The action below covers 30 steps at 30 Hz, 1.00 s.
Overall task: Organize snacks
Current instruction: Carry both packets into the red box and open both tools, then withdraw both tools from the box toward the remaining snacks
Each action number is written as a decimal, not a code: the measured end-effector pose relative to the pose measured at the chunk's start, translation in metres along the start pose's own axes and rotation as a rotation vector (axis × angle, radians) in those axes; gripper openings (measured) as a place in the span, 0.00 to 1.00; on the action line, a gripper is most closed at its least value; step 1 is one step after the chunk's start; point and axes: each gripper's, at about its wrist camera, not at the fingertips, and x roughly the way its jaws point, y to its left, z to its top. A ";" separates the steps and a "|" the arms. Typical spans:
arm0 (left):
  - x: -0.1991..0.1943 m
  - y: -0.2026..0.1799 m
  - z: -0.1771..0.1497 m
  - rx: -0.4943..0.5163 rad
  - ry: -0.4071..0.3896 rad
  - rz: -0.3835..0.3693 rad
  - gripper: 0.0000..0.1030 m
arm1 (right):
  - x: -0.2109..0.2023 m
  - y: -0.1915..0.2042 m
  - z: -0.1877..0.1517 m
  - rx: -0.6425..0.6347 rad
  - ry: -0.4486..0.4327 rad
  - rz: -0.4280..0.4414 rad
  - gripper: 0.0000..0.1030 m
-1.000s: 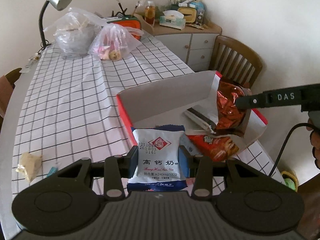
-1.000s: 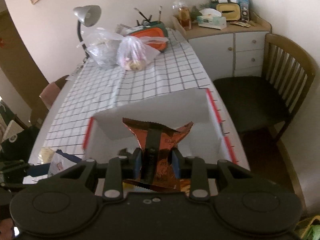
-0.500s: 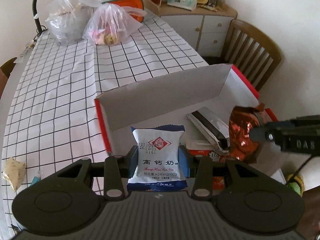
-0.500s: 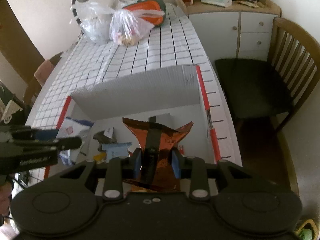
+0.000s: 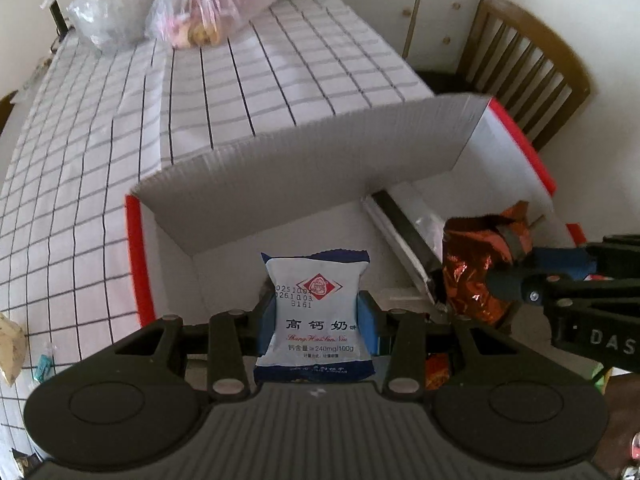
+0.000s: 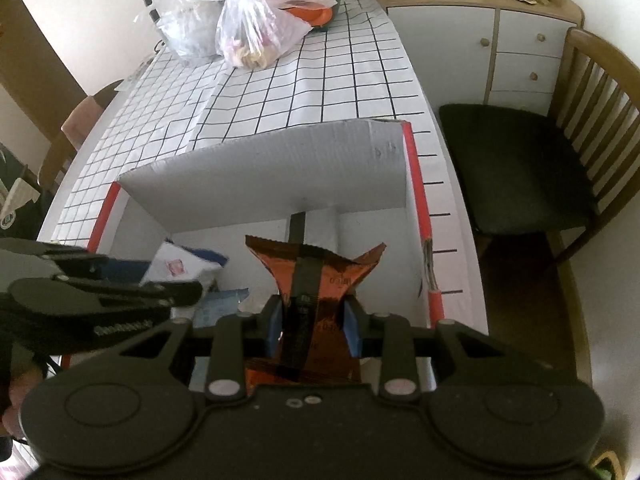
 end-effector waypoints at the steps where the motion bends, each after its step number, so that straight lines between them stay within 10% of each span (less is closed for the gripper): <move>1: 0.004 -0.001 0.000 0.001 0.018 0.001 0.40 | 0.000 -0.001 0.000 0.001 0.000 0.003 0.29; 14: 0.016 -0.009 -0.006 -0.009 0.074 0.023 0.41 | -0.001 -0.009 -0.003 0.000 0.016 0.022 0.35; 30: -0.021 0.001 -0.032 -0.089 -0.016 -0.003 0.53 | -0.026 0.004 -0.011 -0.029 -0.041 0.038 0.74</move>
